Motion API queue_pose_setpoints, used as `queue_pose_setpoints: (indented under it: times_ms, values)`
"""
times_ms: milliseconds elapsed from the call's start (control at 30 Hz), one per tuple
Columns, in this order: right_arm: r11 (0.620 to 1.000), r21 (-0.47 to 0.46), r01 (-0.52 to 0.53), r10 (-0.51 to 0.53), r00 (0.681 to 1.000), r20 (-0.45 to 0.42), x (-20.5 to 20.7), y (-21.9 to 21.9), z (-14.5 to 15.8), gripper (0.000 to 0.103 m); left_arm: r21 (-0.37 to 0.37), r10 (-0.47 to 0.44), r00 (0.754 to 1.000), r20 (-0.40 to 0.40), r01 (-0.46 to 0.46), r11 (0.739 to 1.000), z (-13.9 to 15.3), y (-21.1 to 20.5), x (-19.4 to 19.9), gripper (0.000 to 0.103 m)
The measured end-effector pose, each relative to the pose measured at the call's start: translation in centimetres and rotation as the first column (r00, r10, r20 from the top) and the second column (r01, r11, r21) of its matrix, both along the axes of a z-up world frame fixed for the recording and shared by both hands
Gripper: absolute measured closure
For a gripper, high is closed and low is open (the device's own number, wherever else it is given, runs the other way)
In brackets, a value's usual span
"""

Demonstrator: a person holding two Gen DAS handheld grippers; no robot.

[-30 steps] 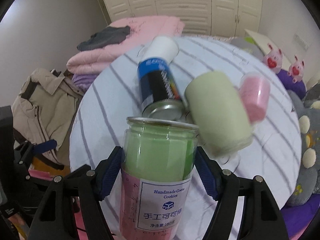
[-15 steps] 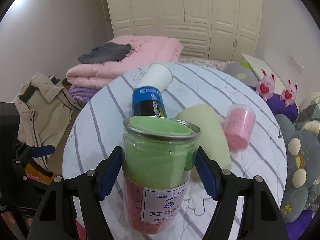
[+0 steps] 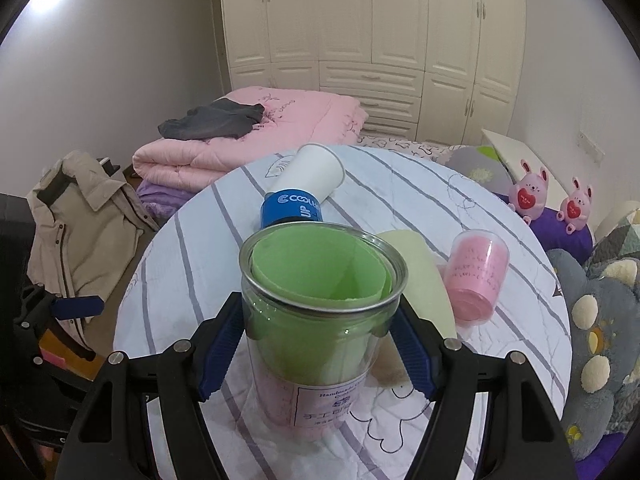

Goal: Flip cup upright
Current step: 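Rotate the cookie jar with the right gripper until its green lid faces up, then lower the upright cookie jar onto the table with the right gripper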

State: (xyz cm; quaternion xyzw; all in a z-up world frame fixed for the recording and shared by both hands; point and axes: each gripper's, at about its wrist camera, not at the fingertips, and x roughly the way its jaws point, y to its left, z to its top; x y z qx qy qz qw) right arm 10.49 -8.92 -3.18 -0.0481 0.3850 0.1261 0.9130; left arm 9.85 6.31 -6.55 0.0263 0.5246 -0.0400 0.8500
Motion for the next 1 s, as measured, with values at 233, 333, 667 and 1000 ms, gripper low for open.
queue_pose_setpoints:
  times_ms: [233,333,667,1000]
  values:
    - [1.0,-0.005,-0.004,0.004,1.0,-0.005,-1.2,-0.5,0.2,0.03,0.004,-0.001,1.0,0.026,0.001,1.0,0.7,0.0,-1.4,0.0]
    - [1.0,0.014,-0.023,0.023,0.999,-0.025,-1.9,-0.6,0.1,0.03,-0.004,0.004,0.999,0.039,-0.004,1.0,1.0,0.1,-2.1,0.0]
    - [0.999,0.0,-0.042,0.042,0.997,-0.07,-2.8,-0.6,-1.1,0.027,0.012,0.035,0.998,0.047,-0.035,0.999,1.2,0.5,-3.2,0.0]
    - [0.999,0.004,-0.049,0.049,0.994,-0.095,-3.3,-0.9,-0.7,0.022,0.009,0.046,0.995,0.086,-0.047,0.999,2.3,1.1,-4.4,0.0]
